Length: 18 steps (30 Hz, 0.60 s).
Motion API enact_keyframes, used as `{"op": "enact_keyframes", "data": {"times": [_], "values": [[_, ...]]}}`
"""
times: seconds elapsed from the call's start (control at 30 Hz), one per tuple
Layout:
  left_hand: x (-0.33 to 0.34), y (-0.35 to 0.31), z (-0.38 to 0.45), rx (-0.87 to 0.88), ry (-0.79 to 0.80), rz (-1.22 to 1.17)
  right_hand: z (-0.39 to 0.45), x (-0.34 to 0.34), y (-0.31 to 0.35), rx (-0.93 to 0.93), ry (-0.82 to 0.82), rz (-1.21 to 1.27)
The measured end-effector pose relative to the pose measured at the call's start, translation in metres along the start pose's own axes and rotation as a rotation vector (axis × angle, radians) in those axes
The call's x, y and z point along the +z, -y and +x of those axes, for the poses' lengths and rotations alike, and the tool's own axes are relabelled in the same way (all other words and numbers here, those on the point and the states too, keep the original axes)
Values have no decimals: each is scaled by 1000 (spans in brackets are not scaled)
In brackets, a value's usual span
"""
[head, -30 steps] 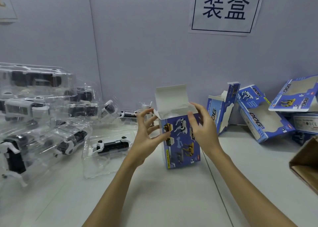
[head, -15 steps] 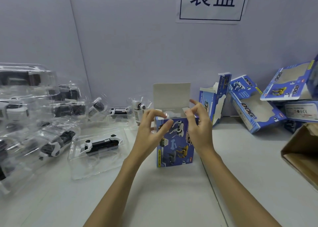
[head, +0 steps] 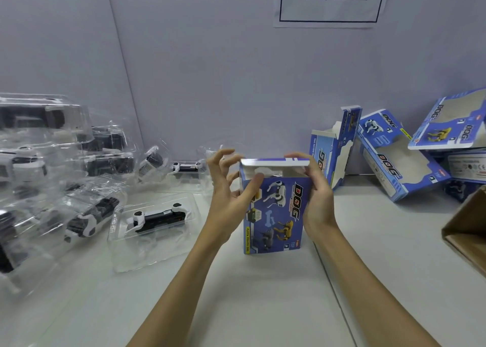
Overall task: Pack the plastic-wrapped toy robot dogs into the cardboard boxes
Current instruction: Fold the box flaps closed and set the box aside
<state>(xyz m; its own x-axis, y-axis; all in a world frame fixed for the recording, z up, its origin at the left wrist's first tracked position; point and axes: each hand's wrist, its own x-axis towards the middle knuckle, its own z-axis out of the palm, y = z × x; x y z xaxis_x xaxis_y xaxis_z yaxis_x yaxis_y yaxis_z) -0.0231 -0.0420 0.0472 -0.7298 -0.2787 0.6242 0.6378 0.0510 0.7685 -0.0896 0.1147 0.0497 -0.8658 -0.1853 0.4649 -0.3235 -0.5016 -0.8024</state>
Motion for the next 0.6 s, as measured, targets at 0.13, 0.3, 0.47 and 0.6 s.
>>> {"op": "enact_keyframes", "data": {"times": [0.13,0.3,0.47,0.6], "values": [[-12,4,-1,56,114,195,-6,-2,-3,-43,-12,-95],[-14,8,-5,28,140,236,-14,2,-9,-169,13,-279],[-6,9,-5,39,61,213,-11,-3,-4,-113,55,-289],[-5,8,-4,46,52,191,-11,-7,-2,-84,46,-356]]}}
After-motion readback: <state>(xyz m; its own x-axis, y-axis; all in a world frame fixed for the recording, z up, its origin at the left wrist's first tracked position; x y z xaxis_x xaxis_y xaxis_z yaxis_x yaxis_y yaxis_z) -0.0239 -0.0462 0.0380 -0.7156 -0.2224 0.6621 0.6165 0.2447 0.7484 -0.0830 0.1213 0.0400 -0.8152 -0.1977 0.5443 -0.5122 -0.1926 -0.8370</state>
